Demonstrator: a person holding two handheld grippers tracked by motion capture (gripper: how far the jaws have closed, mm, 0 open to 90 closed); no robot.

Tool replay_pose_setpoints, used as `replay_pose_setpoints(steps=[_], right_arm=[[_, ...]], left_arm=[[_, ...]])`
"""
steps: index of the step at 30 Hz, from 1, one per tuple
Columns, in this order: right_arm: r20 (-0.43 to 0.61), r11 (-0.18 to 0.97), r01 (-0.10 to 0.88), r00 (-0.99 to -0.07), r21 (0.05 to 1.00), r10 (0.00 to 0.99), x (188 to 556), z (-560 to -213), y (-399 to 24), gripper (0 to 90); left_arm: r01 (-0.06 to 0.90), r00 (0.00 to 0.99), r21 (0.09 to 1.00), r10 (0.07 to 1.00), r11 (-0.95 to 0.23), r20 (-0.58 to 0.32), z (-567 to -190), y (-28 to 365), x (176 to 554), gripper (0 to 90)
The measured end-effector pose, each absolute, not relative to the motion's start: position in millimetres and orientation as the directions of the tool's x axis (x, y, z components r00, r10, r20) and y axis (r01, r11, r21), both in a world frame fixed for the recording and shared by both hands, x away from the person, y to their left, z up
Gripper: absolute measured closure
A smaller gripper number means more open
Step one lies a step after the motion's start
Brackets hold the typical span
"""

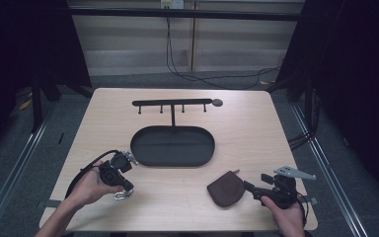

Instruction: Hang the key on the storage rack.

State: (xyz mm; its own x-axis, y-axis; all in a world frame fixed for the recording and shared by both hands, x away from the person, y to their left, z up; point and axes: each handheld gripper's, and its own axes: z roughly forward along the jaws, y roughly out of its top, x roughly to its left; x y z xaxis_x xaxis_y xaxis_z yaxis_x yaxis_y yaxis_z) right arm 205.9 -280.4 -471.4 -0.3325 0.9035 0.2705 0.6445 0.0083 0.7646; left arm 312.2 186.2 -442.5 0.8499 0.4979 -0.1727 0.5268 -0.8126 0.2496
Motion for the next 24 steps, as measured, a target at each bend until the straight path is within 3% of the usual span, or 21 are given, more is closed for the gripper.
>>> replay_pose_setpoints(steps=[17, 24], right_arm=[[0.278, -0.001, 0.648, -0.326, 0.762, 0.904, 206.1, -471.5, -281.1, 18.9], [0.276, 0.0, 0.648, -0.325, 0.762, 0.905, 206.1, -471.4, -281.3, 18.9]], left_arm=[[0.537, 0.844, 0.167, 0.524, -0.827, -0.118, -442.0, 180.6, 310.0, 89.4], [0.551, 0.834, 0.156, 0.534, -0.82, -0.14, -425.1, 181.2, 313.5, 89.4]])
